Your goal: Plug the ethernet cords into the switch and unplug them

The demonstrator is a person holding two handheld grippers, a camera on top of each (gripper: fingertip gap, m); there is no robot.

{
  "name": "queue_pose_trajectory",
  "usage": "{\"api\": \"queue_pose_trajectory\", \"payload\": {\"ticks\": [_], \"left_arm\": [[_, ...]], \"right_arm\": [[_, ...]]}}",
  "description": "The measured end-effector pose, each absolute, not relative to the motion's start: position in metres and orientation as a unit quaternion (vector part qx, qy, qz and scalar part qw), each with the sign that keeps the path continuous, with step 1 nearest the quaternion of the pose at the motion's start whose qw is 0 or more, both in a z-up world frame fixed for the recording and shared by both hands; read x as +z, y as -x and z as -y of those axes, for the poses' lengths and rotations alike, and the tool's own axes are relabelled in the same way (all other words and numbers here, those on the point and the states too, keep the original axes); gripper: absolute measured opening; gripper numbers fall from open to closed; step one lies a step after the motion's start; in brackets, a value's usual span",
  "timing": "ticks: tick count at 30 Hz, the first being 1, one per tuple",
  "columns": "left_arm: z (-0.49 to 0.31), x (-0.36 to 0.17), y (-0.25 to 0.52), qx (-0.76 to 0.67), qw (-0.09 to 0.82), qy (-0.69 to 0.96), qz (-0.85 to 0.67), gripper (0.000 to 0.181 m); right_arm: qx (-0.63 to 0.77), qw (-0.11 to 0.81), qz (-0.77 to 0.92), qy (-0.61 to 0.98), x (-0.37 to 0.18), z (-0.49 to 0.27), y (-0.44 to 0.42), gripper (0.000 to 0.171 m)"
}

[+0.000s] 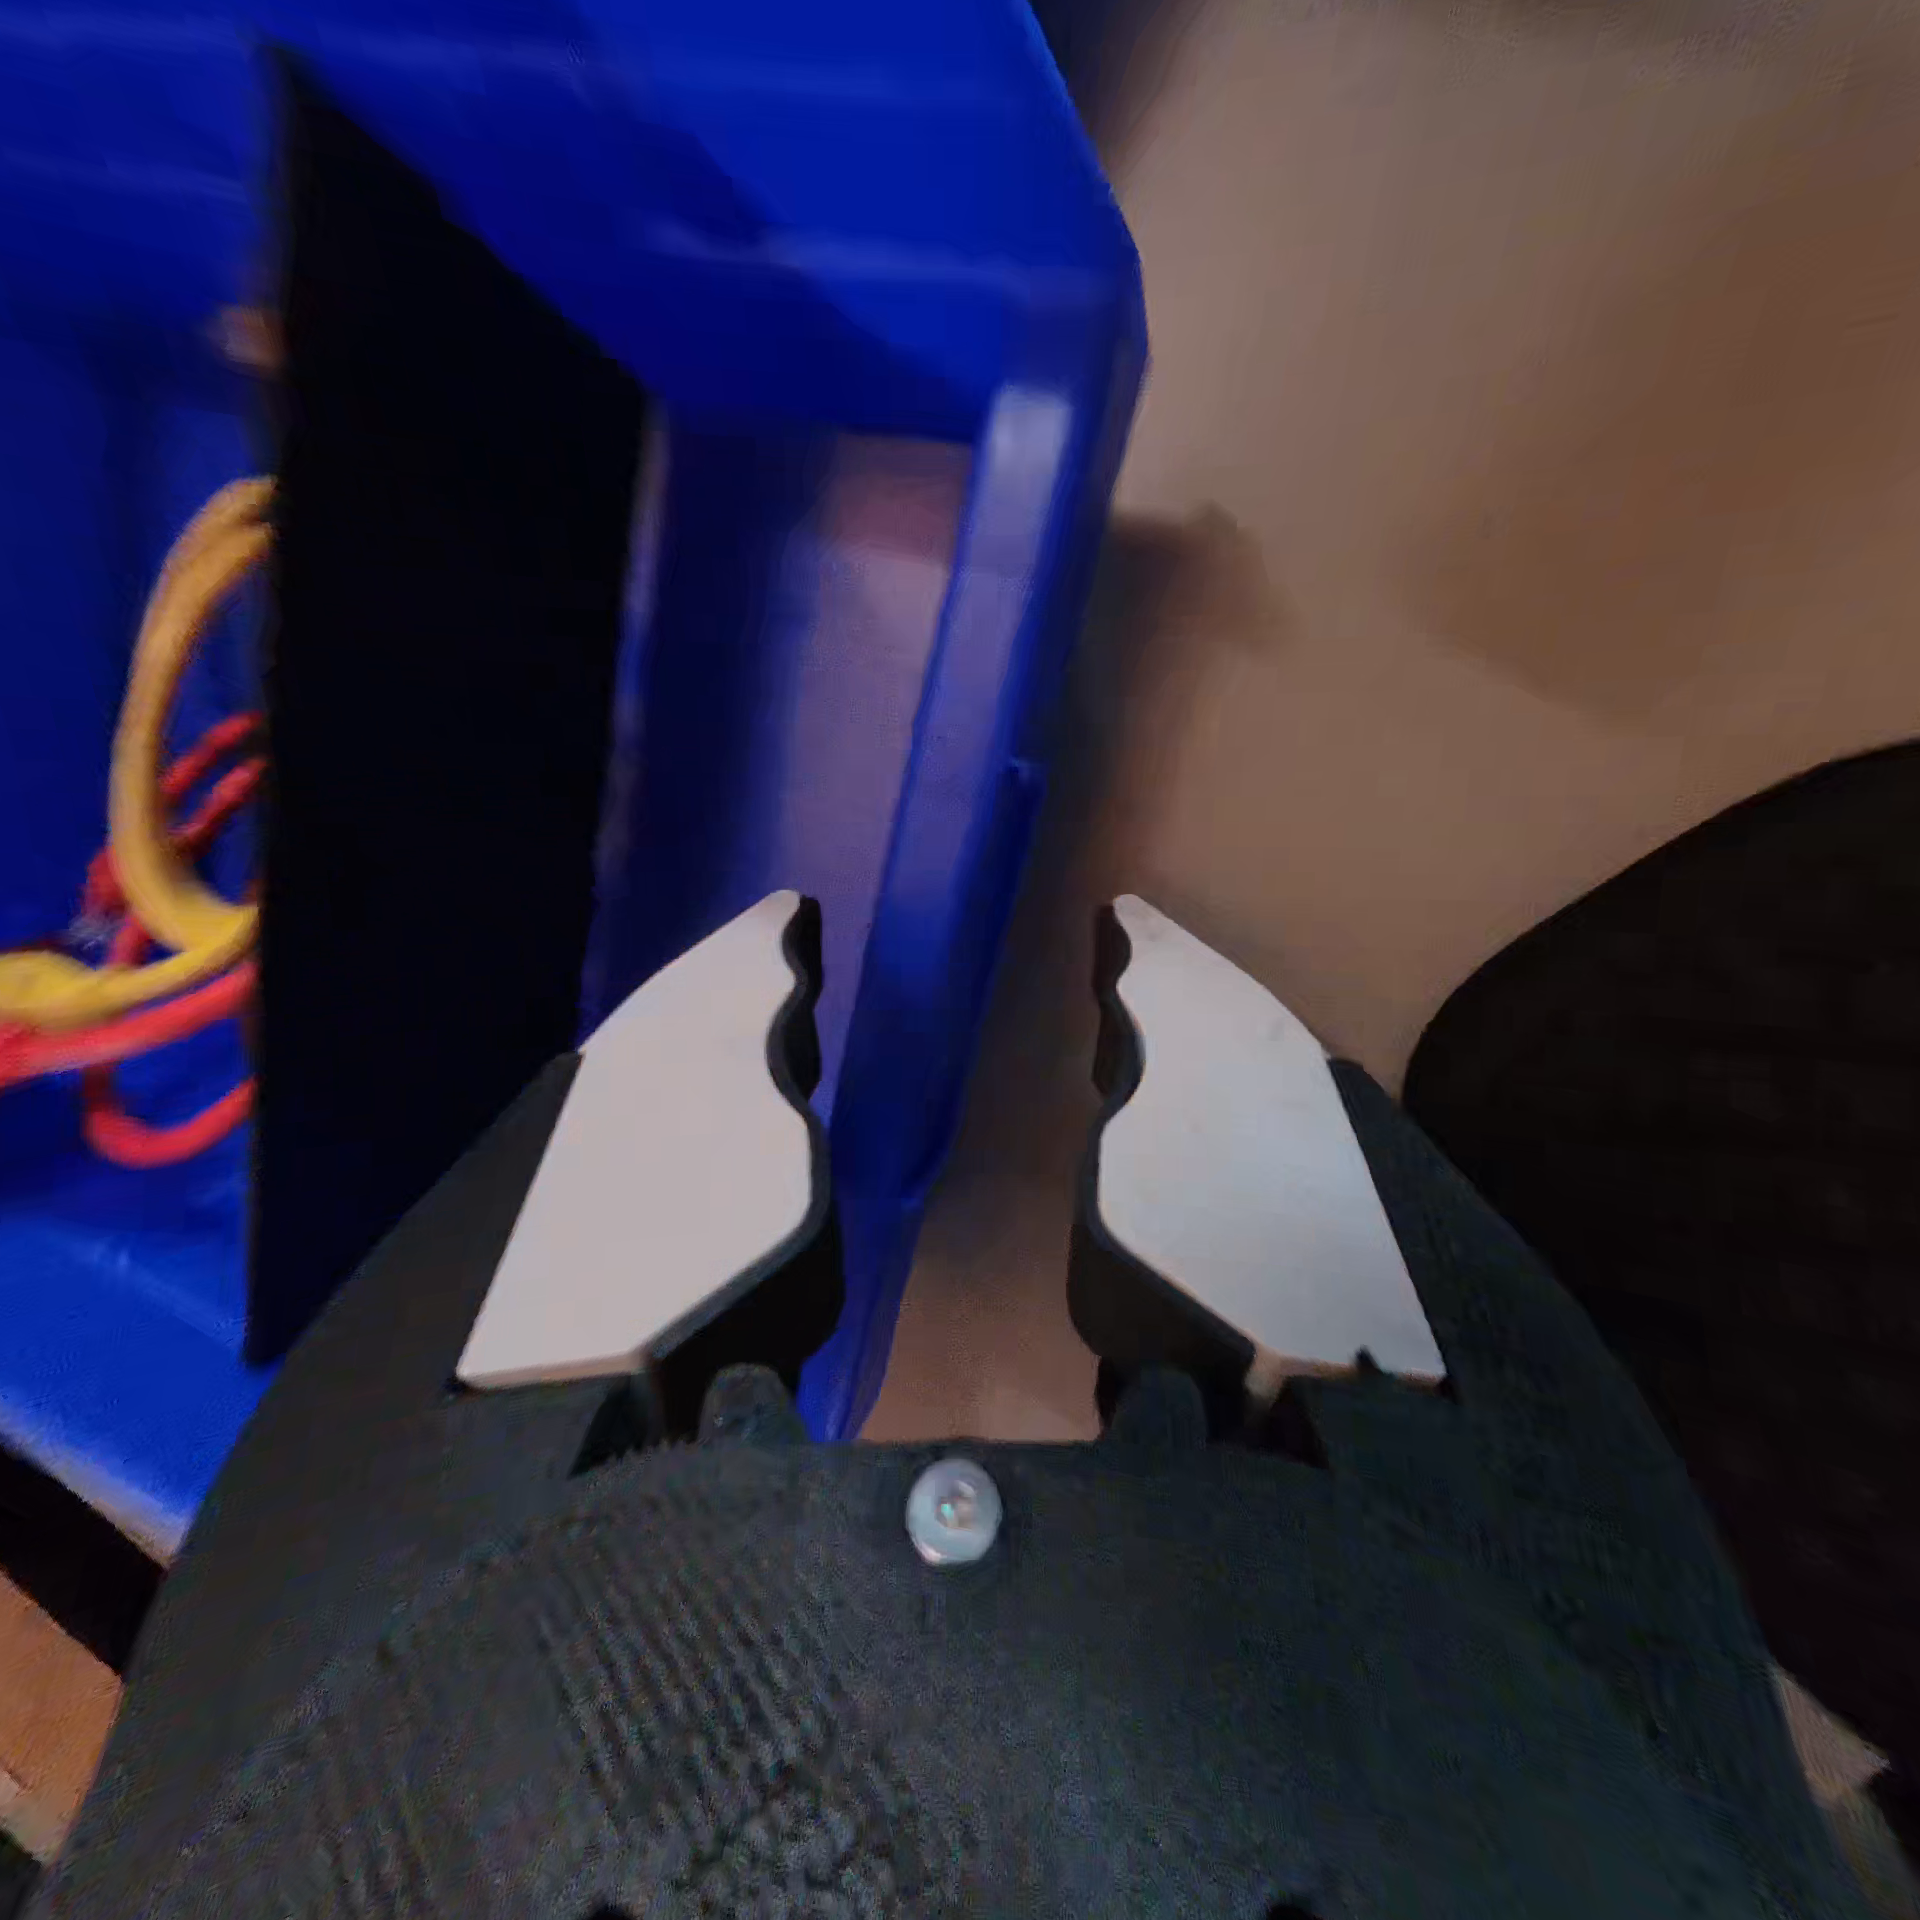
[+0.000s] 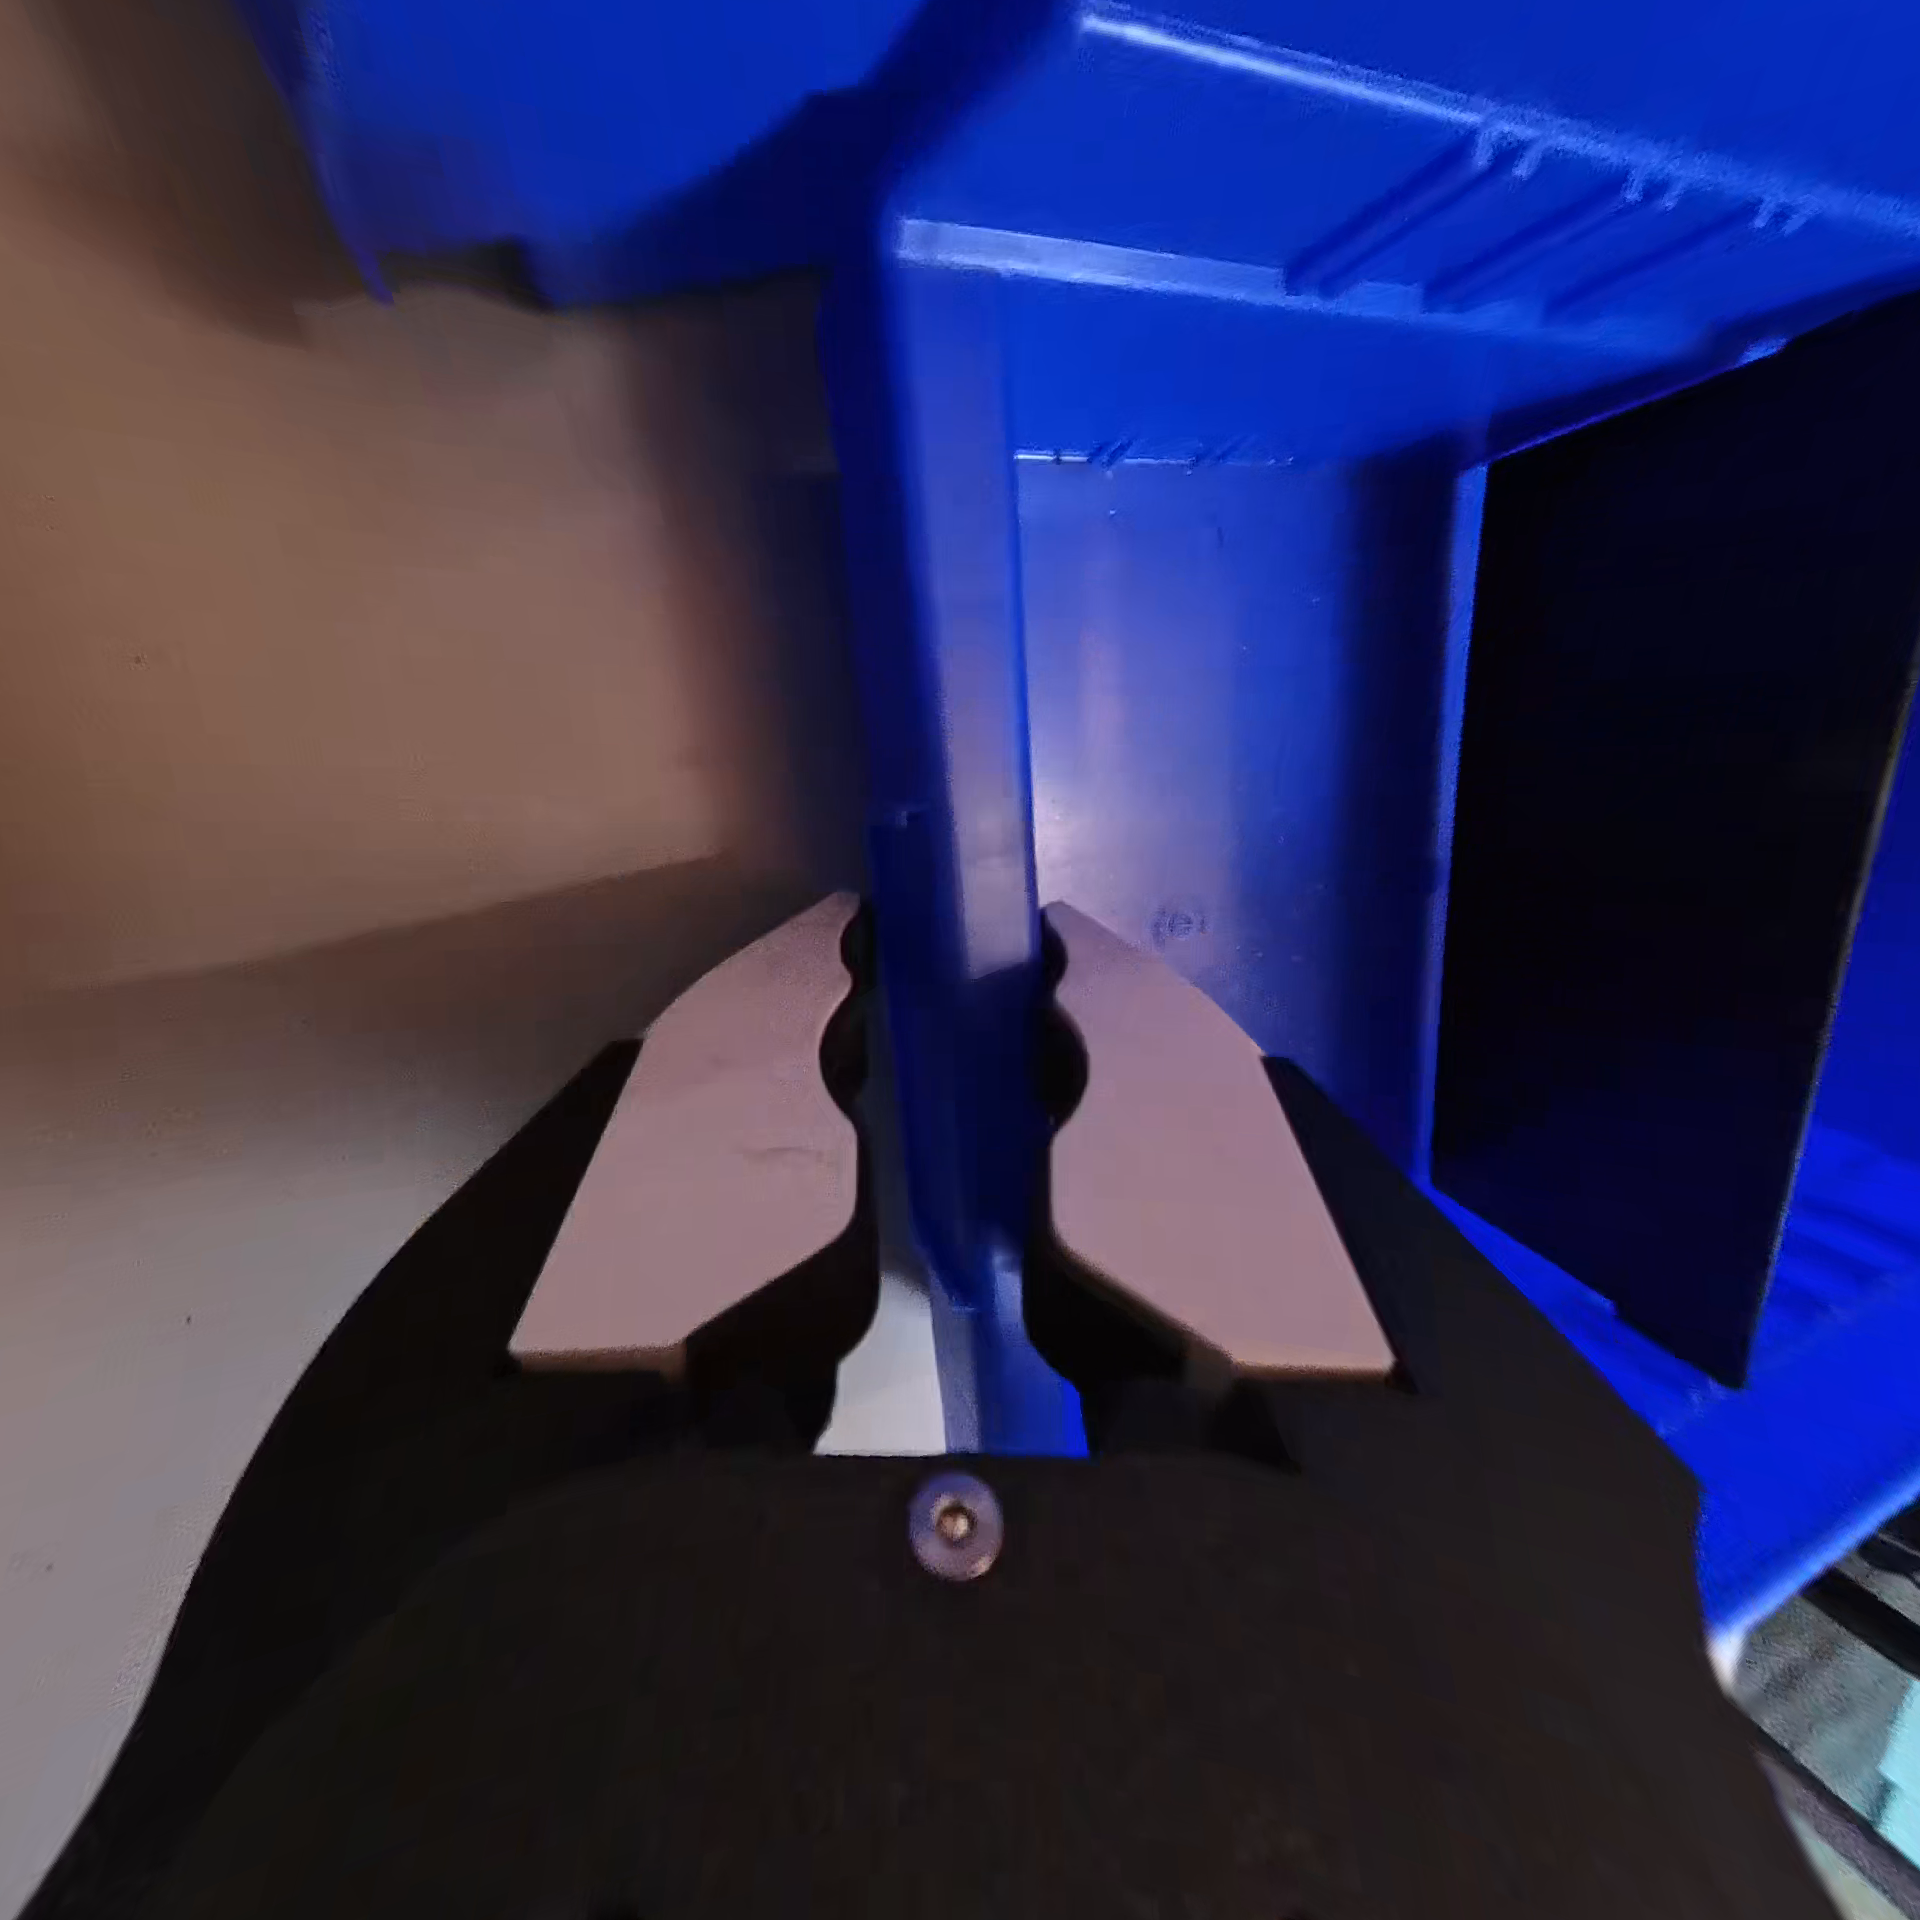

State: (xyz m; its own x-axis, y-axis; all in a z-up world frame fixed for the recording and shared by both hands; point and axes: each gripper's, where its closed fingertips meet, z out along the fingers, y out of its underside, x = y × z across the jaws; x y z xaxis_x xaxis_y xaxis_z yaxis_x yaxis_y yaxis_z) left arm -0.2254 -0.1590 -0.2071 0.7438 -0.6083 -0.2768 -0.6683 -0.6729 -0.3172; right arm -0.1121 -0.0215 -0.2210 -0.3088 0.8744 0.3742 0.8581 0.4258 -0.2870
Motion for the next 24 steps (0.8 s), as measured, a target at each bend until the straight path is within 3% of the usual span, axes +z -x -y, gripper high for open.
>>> {"api": "queue_pose_trajectory", "payload": {"ticks": [1,3,6,11,16,24], "left_arm": [[0.157,-0.216,0.225,0.073,0.179,0.912,-0.363,0.046],[0.150,-0.219,0.224,0.067,0.170,0.910,-0.373,0.031],[0.145,-0.220,0.216,0.043,0.169,0.910,-0.377,0.027],[0.133,-0.220,0.206,0.044,0.189,0.918,-0.347,0.025],[0.122,-0.220,0.203,0.055,0.200,0.918,-0.338,0.025],[0.093,-0.220,0.218,0.076,0.207,0.917,-0.331,0.026]], "right_arm": [[0.021,0.249,0.806,0.536,-0.220,0.021,0.110,0.028],[0.007,0.260,0.805,0.533,-0.216,0.021,0.093,0.028],[0.018,0.272,0.785,0.557,-0.209,0.025,0.051,0.030],[0.030,0.281,0.751,0.597,-0.204,0.025,-0.031,0.031],[-0.051,0.278,0.723,0.630,-0.214,-0.009,-0.104,0.030],[-0.103,0.291,0.656,0.689,-0.215,-0.097,-0.149,0.030]]}}
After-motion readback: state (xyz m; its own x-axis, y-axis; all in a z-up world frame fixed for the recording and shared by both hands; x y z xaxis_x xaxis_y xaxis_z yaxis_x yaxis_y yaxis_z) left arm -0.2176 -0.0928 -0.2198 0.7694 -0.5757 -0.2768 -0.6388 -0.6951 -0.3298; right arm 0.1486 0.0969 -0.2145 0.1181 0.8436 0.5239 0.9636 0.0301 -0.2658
